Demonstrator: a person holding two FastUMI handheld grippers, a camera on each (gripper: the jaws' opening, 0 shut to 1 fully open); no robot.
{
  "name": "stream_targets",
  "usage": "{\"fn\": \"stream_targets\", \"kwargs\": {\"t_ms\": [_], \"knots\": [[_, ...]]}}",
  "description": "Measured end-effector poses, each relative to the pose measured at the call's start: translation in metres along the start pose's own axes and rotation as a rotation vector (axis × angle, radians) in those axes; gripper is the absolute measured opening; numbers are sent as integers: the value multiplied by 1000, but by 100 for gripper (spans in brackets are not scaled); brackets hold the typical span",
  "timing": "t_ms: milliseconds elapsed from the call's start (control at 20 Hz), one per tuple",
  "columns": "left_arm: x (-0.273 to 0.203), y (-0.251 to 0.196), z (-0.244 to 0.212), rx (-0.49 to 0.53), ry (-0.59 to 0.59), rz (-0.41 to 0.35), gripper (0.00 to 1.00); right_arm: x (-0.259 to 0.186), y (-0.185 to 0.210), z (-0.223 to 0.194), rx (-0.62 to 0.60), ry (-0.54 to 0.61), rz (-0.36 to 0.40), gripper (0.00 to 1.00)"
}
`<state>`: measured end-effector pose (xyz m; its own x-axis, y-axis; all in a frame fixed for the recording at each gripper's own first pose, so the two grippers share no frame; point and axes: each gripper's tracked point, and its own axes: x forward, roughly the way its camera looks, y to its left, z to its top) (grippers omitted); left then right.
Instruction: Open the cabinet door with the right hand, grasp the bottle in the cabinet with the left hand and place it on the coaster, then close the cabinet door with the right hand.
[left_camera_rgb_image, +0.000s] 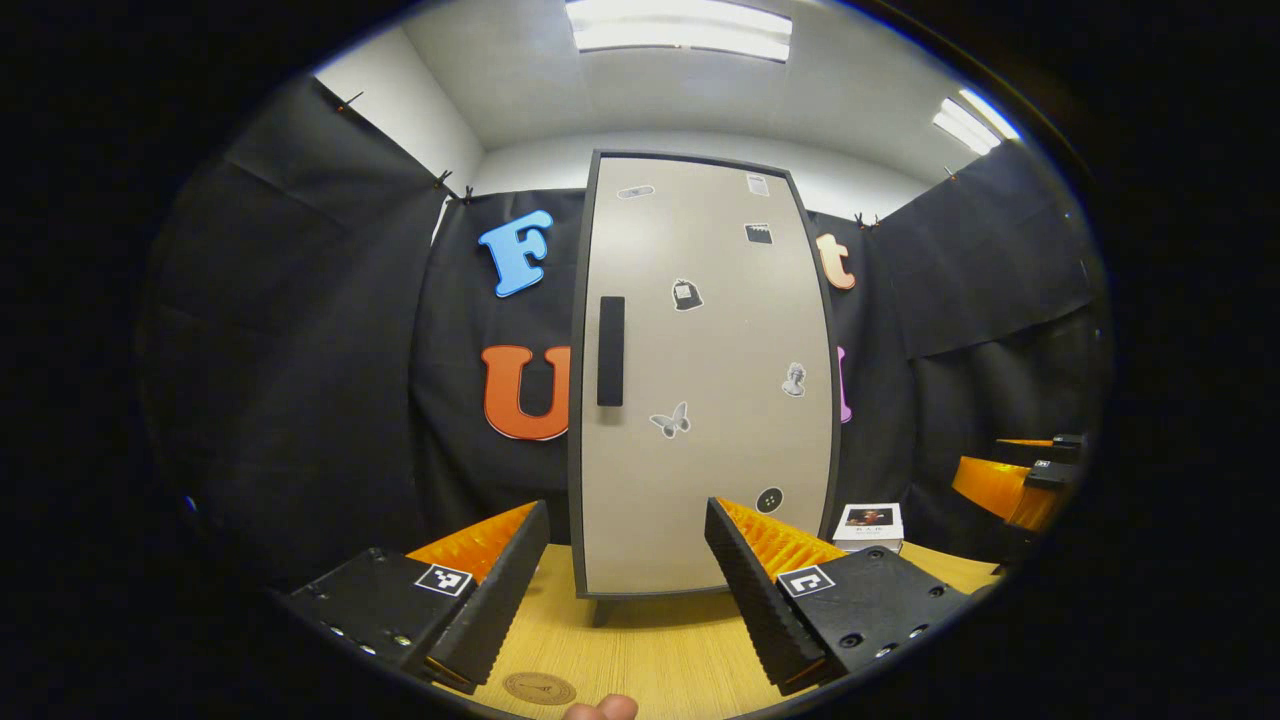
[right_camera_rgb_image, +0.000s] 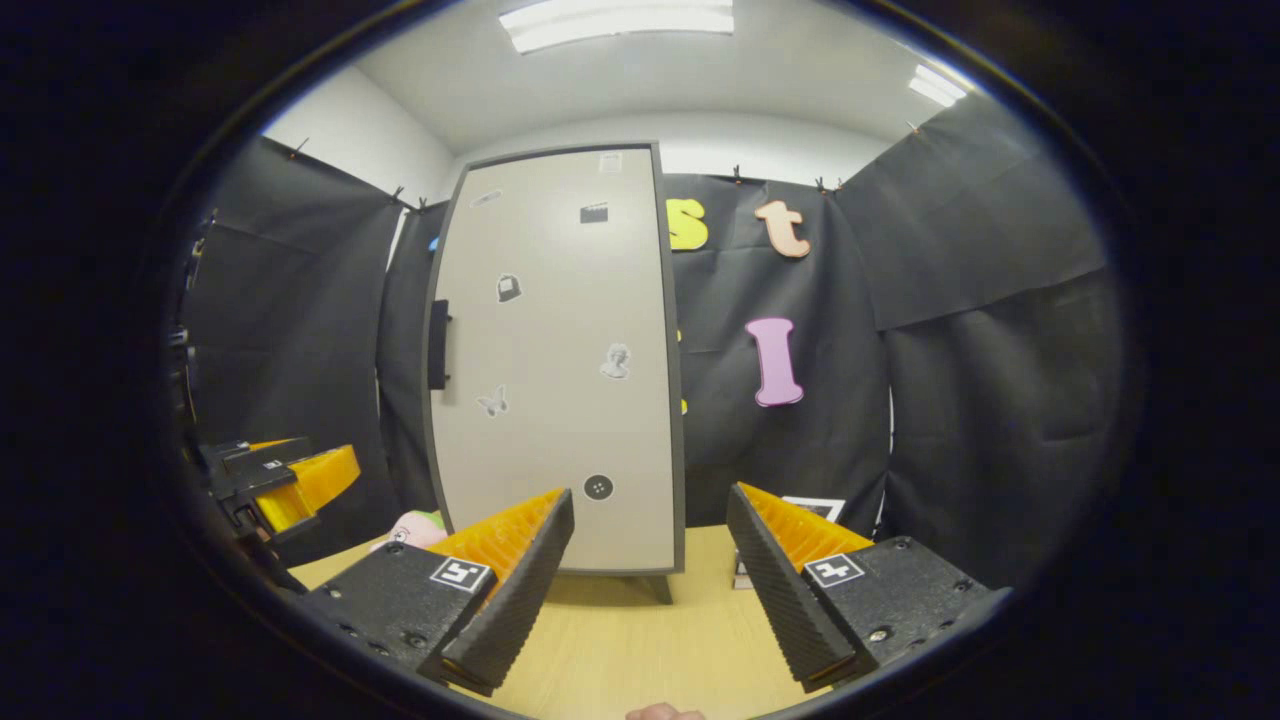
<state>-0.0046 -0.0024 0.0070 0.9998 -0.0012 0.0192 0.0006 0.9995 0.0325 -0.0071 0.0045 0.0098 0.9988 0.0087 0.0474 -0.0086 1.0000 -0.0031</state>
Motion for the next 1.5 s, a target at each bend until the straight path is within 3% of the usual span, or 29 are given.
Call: {"fn": "stream_targets", "kwargs": {"t_ms": [350,400,550,700,1000,1450,1500], "knots": [[-7,-4,0,3,3,-7,95,-7,2,4,-11,-7,8,95],[-8,-4,1,5,2,-6,95,-7,3,4,-10,-7,12,99],[-9,-6,3,4,0,-5,95,-8,4,3,-6,-1,19,95],[-12,-8,3,5,1,-7,95,-2,10,11,-19,-8,44,99],[-21,-12,0,12,10,-19,95,44,61,42,-68,-11,212,99],[-46,-8,-6,13,42,4,95,140,184,90,-100,-37,442,99],[-47,-6,-5,10,41,8,95,150,198,93,-88,-34,457,95]]}}
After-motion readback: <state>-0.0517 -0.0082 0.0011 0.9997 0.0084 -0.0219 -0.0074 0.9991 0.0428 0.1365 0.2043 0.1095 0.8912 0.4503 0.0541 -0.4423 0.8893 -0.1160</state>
